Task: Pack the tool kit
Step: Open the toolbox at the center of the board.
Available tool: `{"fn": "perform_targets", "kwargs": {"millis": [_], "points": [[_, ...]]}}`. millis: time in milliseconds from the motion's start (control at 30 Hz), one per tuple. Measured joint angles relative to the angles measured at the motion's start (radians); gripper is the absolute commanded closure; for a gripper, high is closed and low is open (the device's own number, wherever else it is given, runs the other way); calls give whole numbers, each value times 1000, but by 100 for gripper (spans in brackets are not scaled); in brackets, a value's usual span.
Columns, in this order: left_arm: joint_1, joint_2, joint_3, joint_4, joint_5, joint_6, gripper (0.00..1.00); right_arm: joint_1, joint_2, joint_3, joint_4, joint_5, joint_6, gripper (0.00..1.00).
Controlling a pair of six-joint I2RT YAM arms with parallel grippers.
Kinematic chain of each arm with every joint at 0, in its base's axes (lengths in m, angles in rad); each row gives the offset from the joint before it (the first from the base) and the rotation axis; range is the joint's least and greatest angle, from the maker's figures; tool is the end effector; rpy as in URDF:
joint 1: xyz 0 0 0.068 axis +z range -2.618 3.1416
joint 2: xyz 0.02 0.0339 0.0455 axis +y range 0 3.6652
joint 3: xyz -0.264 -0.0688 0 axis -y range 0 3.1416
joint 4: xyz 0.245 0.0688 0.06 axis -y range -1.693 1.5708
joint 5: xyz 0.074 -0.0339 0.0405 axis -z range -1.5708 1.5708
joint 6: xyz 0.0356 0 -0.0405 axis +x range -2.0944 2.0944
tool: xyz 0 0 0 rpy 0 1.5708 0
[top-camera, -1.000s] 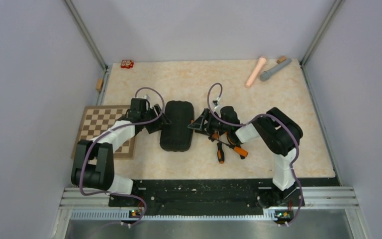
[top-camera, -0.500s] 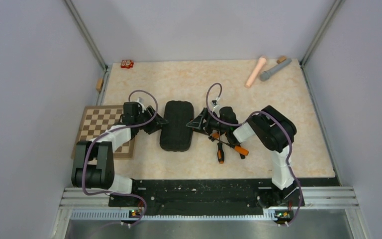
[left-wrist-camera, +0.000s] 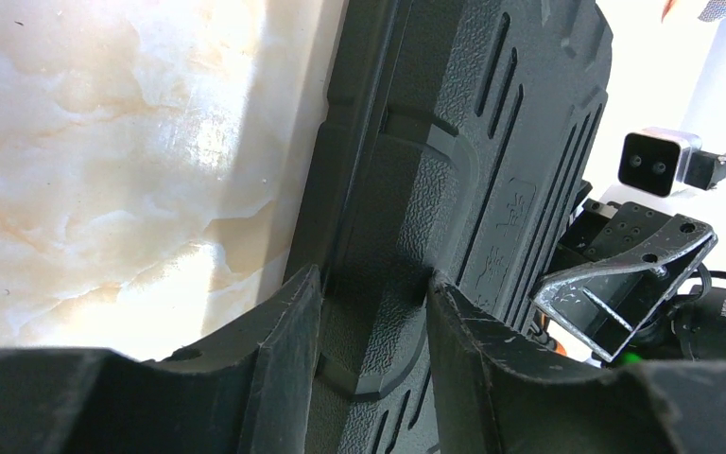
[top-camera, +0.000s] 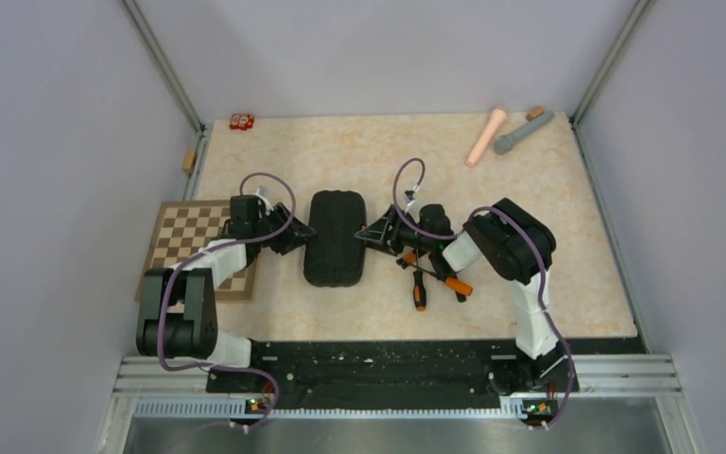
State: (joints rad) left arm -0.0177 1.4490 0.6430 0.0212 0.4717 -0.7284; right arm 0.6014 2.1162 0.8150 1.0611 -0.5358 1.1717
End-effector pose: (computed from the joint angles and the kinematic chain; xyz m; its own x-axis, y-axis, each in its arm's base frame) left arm 0.2753 -0.0211 0.1656 -0.7518 -0.5798 -0.3142 -0.2187 0.6687 -0.7106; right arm 0.3044 0.2309 0.0942 -0.9012 0.3425 -0.2656 -0.1673 0.2905 0.9422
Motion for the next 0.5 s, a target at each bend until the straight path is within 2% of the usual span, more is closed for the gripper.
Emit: {"fn": "perform_targets", "kwargs": {"millis": [167,300,500], "points": [[0,-5,0,-3,-2,0,49,0,0,0,0,-1,-6,99],[0,-26,0,-40,-16,2,46,0,-19,10,-43,-6,-50,100],[7,-68,1,-112,-57,18,34,-4,-135,45,-179,2,-168,100]]}}
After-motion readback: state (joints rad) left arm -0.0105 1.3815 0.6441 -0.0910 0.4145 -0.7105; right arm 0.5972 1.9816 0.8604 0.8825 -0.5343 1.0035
